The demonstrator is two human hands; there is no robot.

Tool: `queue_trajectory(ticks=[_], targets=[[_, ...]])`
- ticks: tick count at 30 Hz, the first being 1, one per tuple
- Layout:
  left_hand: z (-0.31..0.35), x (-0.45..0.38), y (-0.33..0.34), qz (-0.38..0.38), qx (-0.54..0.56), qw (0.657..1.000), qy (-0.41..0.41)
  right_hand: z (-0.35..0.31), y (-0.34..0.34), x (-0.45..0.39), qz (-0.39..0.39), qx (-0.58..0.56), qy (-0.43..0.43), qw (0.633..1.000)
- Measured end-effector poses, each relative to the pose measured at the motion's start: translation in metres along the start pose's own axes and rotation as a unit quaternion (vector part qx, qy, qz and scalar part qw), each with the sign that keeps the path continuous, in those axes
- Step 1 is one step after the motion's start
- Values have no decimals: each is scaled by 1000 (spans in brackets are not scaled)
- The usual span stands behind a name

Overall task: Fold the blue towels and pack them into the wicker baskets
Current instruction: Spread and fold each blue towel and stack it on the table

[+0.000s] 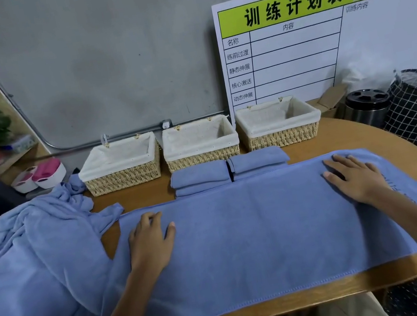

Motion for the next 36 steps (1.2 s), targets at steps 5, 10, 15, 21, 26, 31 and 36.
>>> queue_trajectory(ticks=[5,10,15,21,26,31,36], targets=[[0,-17,-13,58,6,998,40,-1,-2,-1,9,8,1,1000],[-7,-64,-10,72,78,994,37,-24,-33,-9,124,22,-26,992],[-13,-82,5,90,115,987,63,-54,-30,-38,127,-36,-85,988],[0,-68,-29,144,72,982,98,-54,-25,-39,191,-101,-108,970],[14,-41,-78,181,164,967,69,-46,-78,2,291,-131,-134,938],[9,17,-77,128,284,948,73,-28,-78,60,233,-221,-143,936],[10,32,-43,93,233,963,101,-18,-34,68,185,-255,-130,940]])
Point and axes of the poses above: each hand's wrist, its own x-axis away from the middle knuckle, its own y-axis out of the palm, z = x × y, the point moved 9 cm from there along -x, towards the middle knuckle, and after that the axes turned 1 degree about -z, right-handed, at the moved point
